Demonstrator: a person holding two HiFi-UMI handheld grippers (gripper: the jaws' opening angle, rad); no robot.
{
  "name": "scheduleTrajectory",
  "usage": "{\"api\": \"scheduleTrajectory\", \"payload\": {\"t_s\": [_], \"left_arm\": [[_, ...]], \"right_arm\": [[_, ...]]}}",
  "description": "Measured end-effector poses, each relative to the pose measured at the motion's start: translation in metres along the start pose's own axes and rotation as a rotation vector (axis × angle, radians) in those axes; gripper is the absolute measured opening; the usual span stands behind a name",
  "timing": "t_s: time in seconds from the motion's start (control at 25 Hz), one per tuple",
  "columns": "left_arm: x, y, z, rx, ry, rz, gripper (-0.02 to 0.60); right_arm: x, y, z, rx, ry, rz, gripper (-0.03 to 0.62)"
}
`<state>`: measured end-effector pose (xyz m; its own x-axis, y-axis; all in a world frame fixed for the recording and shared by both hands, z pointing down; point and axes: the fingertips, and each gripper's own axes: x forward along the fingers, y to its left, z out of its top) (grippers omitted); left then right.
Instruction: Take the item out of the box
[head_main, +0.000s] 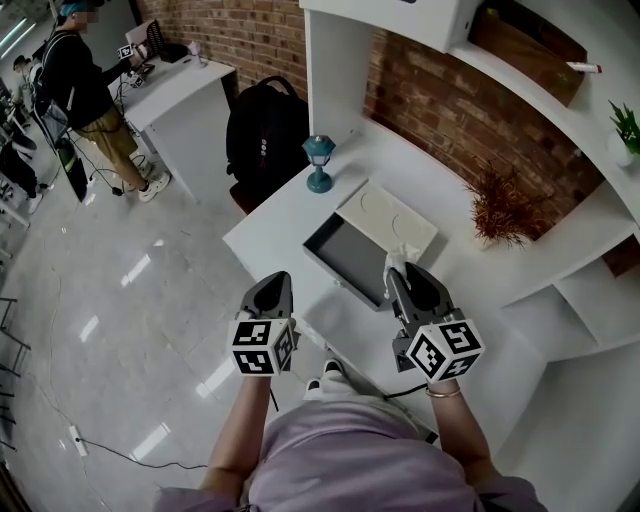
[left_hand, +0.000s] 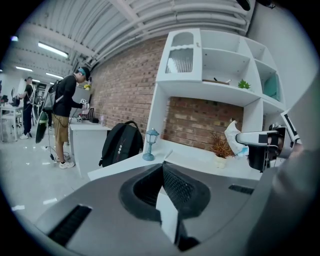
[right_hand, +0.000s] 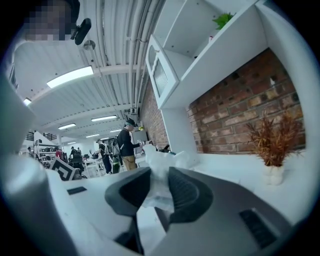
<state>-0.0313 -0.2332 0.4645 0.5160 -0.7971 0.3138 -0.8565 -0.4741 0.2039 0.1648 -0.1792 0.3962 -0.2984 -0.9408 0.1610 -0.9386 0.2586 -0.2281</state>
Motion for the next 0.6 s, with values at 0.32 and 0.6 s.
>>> {"api": "scheduleTrajectory", "payload": {"t_s": [0.32,0.6], "left_arm": [[0.0,-0.0007,-0.0006,-0.002,-0.003,0.004,0.002],[-0.0011,-0.0011,0.001,-0.001,-0.006,0.006,0.002]], "right_arm": [[-0.003,0.0015,0.0048,0.006,-0.028,0.007,0.115],[-0.0028,0.0001,0.0048,0.012,-0.042,-0.003,0.115]]}}
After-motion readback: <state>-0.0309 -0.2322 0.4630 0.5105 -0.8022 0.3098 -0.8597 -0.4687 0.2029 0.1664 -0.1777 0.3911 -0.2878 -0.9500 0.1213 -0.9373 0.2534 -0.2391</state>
